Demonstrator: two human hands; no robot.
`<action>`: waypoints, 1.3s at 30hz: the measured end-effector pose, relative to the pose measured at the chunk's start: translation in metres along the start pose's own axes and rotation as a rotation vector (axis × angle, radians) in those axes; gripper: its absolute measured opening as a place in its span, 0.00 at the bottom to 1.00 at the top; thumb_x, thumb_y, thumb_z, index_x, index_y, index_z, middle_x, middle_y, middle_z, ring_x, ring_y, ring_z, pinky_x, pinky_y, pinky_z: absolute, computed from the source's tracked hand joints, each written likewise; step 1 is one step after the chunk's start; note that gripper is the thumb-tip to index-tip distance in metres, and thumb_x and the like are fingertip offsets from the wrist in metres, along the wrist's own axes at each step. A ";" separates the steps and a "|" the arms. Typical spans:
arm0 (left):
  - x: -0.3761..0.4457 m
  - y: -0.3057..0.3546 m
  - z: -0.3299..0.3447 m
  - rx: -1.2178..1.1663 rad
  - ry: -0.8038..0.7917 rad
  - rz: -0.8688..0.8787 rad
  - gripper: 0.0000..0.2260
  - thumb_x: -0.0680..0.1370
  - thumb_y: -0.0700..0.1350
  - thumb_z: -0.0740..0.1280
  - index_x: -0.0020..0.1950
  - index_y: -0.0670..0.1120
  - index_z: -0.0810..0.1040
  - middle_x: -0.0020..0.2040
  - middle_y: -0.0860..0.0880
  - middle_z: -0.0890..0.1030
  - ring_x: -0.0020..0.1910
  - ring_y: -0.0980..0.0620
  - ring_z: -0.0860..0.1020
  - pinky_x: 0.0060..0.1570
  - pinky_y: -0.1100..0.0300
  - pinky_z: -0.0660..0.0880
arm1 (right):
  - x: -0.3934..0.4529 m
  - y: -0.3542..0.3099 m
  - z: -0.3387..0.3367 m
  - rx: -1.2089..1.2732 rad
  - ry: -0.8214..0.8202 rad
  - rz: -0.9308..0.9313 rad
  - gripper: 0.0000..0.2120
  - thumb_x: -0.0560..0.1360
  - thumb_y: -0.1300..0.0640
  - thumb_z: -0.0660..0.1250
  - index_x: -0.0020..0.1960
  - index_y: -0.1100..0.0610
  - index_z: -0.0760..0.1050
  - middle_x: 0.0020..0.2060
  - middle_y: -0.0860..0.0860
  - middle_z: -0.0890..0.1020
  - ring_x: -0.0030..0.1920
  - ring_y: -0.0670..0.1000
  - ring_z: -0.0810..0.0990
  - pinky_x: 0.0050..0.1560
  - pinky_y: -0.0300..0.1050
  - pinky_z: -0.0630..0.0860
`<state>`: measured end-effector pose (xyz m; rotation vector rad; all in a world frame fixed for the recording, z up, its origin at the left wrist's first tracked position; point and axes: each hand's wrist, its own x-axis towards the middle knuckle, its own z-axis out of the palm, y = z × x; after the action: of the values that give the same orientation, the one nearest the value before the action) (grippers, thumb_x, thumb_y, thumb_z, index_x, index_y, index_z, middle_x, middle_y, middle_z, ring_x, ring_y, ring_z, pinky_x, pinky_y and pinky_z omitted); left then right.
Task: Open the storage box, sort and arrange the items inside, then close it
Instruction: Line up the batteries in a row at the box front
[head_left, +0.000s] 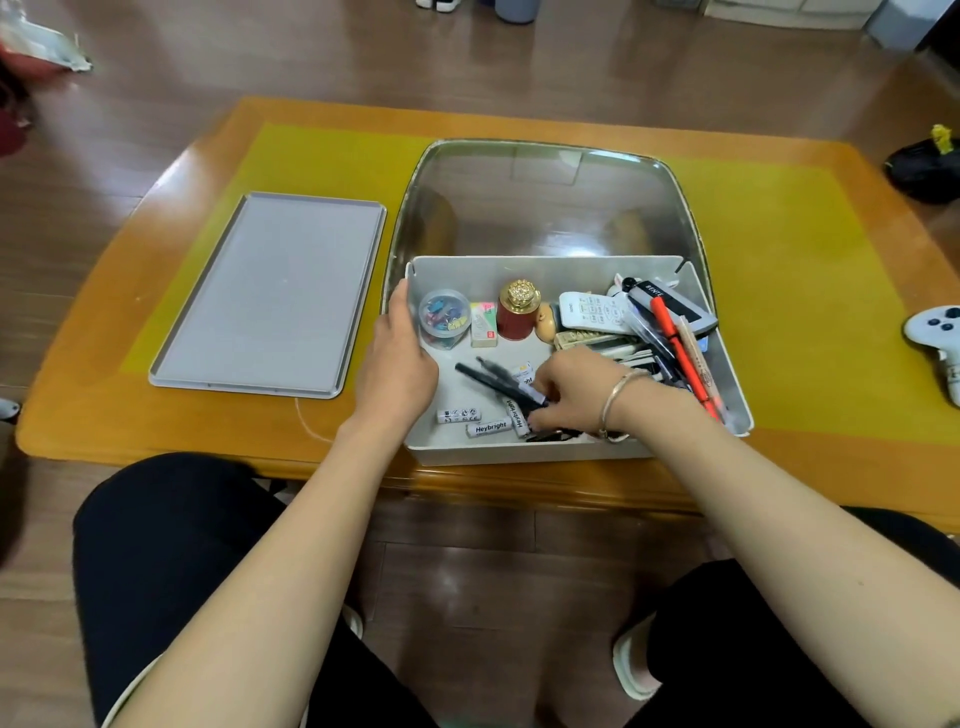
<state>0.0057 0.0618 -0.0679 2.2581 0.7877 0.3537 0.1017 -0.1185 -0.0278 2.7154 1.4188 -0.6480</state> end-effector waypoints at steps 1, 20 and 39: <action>0.000 0.000 0.000 0.000 0.000 0.001 0.33 0.78 0.39 0.63 0.78 0.55 0.49 0.74 0.47 0.64 0.67 0.44 0.70 0.51 0.55 0.72 | -0.004 0.003 -0.006 0.064 0.080 0.025 0.16 0.71 0.49 0.69 0.30 0.55 0.68 0.25 0.50 0.69 0.30 0.52 0.69 0.28 0.41 0.62; -0.006 0.004 -0.003 0.003 -0.021 -0.018 0.33 0.79 0.43 0.64 0.78 0.55 0.48 0.74 0.47 0.65 0.66 0.45 0.71 0.48 0.55 0.73 | -0.002 0.097 -0.070 0.049 0.544 0.531 0.12 0.68 0.54 0.75 0.50 0.54 0.80 0.52 0.56 0.80 0.52 0.59 0.78 0.48 0.48 0.75; -0.008 -0.001 -0.003 -0.135 0.156 -0.010 0.16 0.79 0.39 0.63 0.66 0.49 0.68 0.60 0.49 0.77 0.50 0.56 0.73 0.34 0.69 0.66 | 0.023 -0.037 -0.014 0.121 -0.056 -0.156 0.19 0.65 0.48 0.76 0.54 0.51 0.79 0.44 0.47 0.80 0.43 0.47 0.77 0.45 0.41 0.74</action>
<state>-0.0026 0.0589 -0.0671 2.1188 0.8291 0.5672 0.0891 -0.0754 -0.0164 2.6689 1.6415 -0.8368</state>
